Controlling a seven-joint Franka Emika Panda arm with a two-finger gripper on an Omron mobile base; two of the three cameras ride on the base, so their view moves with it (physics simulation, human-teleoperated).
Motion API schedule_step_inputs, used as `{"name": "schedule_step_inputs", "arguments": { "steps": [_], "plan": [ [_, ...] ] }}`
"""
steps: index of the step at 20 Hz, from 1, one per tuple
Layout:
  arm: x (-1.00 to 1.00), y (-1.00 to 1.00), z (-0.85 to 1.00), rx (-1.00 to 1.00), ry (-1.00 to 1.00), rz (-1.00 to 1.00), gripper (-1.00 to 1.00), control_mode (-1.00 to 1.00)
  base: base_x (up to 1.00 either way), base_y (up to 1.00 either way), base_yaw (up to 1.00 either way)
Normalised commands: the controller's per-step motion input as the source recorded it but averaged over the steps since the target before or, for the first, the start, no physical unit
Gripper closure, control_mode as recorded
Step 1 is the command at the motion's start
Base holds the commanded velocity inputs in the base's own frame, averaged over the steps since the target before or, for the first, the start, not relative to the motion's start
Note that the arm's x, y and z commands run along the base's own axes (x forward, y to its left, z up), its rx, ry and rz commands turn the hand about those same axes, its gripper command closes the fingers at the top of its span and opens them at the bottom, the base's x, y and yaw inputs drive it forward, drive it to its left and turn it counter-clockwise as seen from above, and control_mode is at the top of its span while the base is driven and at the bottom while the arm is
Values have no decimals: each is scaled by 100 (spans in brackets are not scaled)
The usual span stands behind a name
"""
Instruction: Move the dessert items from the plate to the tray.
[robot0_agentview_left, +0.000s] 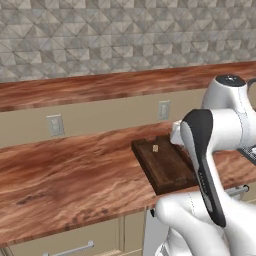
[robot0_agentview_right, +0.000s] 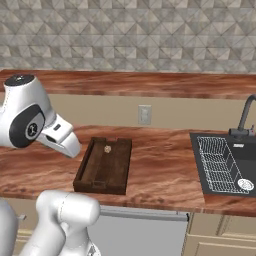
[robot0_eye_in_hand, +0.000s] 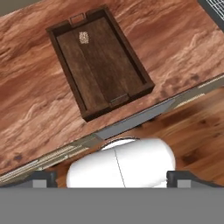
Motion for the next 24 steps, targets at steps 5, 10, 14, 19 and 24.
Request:
{"name": "schedule_step_inputs", "arguments": {
  "steps": [5,10,14,19,24],
  "plan": [
    [-10,0,-6,0,0,2,-100,-100,0,0,0],
    [11,-2,-22,0,-1,19,-100,-100,0,0,0],
    [4,0,-3,0,0,8,-100,-100,0,0,0],
    [0,0,0,0,0,0,-100,-100,0,0,0],
    [0,-1,0,0,0,0,-100,100,-3,-41,0]
  ]
}}
